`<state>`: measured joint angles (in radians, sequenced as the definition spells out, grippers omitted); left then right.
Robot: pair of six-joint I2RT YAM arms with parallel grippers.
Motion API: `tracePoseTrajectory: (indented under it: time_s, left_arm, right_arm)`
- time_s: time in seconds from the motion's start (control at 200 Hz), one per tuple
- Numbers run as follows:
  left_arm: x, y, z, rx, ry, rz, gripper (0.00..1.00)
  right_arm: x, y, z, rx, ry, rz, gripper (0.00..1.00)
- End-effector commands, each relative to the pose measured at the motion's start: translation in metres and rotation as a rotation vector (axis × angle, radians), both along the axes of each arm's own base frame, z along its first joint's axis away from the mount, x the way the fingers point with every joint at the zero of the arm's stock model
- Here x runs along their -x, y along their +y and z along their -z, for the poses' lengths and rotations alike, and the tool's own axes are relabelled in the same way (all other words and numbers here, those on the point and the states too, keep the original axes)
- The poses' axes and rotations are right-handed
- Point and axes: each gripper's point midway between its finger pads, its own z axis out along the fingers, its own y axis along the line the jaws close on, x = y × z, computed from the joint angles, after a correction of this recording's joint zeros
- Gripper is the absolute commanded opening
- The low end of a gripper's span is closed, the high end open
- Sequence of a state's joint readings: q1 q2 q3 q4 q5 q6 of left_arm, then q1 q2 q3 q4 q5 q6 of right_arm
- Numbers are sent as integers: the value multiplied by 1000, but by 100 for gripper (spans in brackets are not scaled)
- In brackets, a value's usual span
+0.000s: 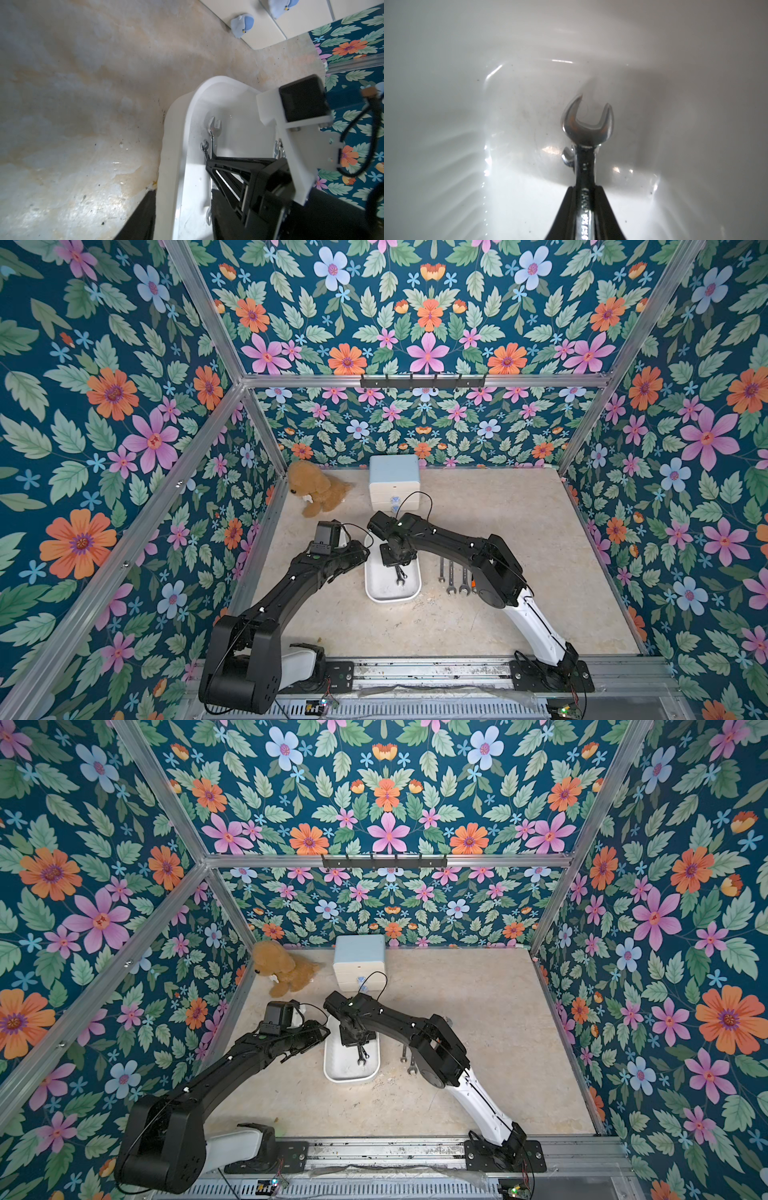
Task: Take out the wrench from the storage box
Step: Pick up the wrench from the storage box.
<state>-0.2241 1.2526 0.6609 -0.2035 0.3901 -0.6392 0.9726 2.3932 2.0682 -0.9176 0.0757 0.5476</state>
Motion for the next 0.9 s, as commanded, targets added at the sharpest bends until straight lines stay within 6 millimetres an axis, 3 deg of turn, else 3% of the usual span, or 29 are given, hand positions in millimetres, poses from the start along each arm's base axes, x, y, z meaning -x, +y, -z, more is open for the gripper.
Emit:
tracePoseTrajectory:
  time_s: [0.0, 0.3, 0.575, 0.755, 0.895]
  left_arm:
    - [-1, 1, -2, -10, -7, 3, 48]
    - [-1, 2, -3, -14, -10, -1, 48]
    - [-1, 4, -3, -23, -12, -6, 49]
    - [-1, 4, -3, -25, -13, -7, 49]
    - [0, 5, -5, -27, -19, -8, 49]
  right_arm:
    - [1, 0, -8, 1, -5, -10, 4]
    - [-2, 4, -22, -18, -17, -14, 4]
    - [-4, 6, -66, -72, -65, -11, 4]
    - [-5, -10, -98, -87, -117, 15, 4]
    - [-4, -43, -115, -96, -149, 80, 4]
